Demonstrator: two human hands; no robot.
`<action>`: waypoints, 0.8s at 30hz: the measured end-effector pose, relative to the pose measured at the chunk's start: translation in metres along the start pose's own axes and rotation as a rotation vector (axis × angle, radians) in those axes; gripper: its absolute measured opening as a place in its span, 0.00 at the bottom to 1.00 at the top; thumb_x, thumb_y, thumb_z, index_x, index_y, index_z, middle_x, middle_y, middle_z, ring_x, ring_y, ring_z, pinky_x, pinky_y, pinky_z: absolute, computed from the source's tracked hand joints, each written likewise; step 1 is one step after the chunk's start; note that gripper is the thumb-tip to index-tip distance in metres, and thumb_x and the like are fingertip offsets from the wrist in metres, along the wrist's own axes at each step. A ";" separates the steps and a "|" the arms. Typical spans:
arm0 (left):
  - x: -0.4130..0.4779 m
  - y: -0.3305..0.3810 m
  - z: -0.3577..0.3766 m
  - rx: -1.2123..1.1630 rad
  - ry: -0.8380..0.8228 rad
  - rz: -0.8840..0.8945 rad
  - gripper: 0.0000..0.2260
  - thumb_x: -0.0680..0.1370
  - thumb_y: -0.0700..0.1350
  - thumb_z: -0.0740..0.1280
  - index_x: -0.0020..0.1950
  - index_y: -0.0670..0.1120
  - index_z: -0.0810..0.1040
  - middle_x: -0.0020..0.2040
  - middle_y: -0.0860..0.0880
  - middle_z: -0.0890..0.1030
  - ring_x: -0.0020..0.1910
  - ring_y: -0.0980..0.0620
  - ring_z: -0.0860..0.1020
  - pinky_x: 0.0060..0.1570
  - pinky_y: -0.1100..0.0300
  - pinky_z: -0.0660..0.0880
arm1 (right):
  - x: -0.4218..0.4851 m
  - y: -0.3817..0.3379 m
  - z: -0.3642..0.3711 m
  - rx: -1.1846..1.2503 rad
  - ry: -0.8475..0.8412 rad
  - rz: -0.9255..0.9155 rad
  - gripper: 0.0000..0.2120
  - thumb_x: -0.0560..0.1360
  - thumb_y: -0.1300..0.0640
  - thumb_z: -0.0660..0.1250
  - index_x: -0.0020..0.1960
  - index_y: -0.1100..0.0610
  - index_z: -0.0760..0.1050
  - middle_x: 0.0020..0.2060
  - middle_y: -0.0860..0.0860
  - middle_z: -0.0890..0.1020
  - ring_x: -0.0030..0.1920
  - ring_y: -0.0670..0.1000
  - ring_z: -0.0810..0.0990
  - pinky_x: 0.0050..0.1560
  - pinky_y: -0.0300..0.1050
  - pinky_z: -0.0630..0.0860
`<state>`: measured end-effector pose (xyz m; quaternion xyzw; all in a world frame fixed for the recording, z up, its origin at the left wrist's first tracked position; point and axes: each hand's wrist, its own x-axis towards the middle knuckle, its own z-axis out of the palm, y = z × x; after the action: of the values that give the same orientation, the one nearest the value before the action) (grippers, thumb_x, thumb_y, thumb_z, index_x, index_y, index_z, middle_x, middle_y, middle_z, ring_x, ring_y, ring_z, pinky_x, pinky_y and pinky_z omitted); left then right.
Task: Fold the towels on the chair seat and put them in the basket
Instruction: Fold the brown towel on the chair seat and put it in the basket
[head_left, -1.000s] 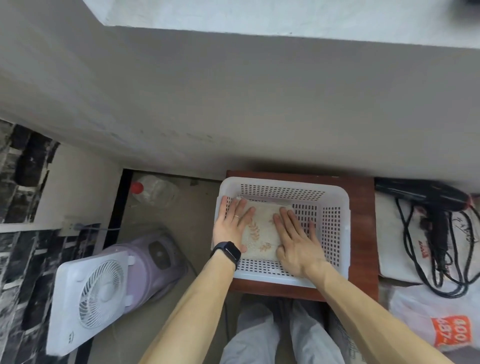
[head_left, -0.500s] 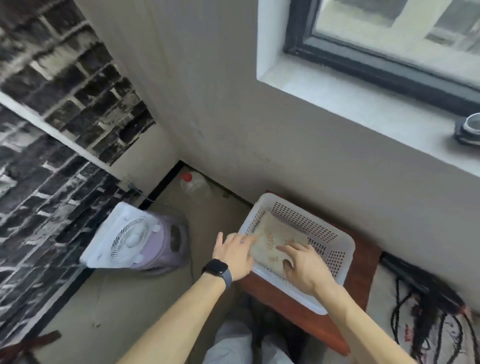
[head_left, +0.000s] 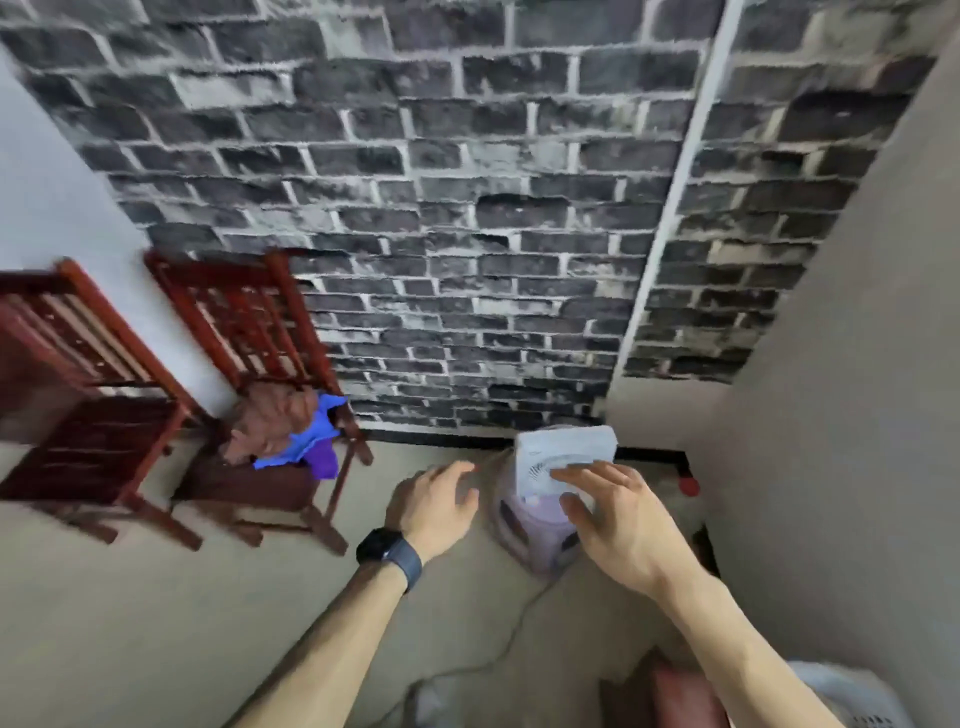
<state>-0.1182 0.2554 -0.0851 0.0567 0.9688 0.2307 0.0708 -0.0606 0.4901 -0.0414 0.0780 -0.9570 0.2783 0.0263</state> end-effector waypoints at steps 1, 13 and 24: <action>-0.003 -0.023 -0.023 0.010 0.061 -0.055 0.17 0.76 0.54 0.62 0.65 0.54 0.76 0.58 0.50 0.82 0.58 0.45 0.79 0.55 0.55 0.73 | 0.021 -0.024 0.006 0.003 -0.026 -0.067 0.15 0.78 0.53 0.63 0.63 0.48 0.80 0.58 0.45 0.82 0.62 0.52 0.76 0.60 0.42 0.71; -0.058 -0.287 -0.222 0.049 0.386 -0.484 0.17 0.76 0.55 0.62 0.65 0.57 0.76 0.60 0.53 0.82 0.58 0.49 0.80 0.53 0.55 0.77 | 0.190 -0.296 0.154 0.127 -0.222 -0.494 0.13 0.79 0.51 0.64 0.63 0.45 0.78 0.60 0.43 0.81 0.60 0.50 0.77 0.62 0.38 0.70; -0.035 -0.425 -0.281 0.045 0.370 -0.546 0.18 0.80 0.54 0.60 0.70 0.55 0.72 0.65 0.54 0.78 0.63 0.51 0.76 0.58 0.58 0.73 | 0.272 -0.404 0.262 0.245 -0.295 -0.497 0.07 0.79 0.54 0.67 0.54 0.45 0.79 0.50 0.36 0.80 0.52 0.44 0.76 0.49 0.33 0.71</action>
<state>-0.1621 -0.2502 -0.0260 -0.2464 0.9495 0.1883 -0.0485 -0.2645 -0.0241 -0.0238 0.3518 -0.8614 0.3622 -0.0549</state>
